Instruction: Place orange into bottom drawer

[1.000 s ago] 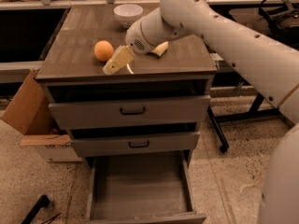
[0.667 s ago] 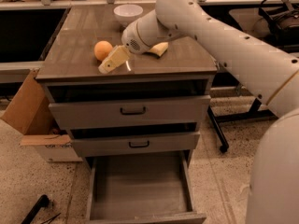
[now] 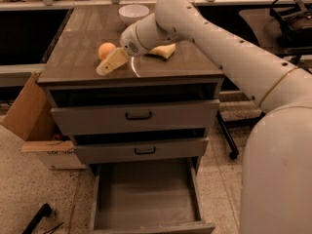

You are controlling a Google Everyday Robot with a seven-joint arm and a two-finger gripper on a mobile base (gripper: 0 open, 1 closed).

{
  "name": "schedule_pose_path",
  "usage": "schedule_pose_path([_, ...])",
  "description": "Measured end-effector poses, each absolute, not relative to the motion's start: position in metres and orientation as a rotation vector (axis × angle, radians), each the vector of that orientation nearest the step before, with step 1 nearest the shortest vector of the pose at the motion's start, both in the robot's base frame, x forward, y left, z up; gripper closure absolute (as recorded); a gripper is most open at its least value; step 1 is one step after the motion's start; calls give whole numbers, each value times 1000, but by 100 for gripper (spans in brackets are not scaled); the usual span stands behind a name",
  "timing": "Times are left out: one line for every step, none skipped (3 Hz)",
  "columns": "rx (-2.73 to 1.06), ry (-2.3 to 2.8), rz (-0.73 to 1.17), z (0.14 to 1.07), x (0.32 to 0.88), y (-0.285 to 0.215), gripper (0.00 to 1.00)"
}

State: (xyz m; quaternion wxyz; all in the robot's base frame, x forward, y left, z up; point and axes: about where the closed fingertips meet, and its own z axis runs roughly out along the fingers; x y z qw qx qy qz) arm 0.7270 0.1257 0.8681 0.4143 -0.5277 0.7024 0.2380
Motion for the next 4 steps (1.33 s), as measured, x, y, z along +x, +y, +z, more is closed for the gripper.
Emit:
schedule_pose_path([-1332,1751,622,863,733,139,0])
schedule_pose_path([-1353,1748,638,856,737,152,0])
schedule_pose_path([-1372,1741,651,850,739,162,14])
schedule_pose_path([-1382,1731,665,846,739,168,38])
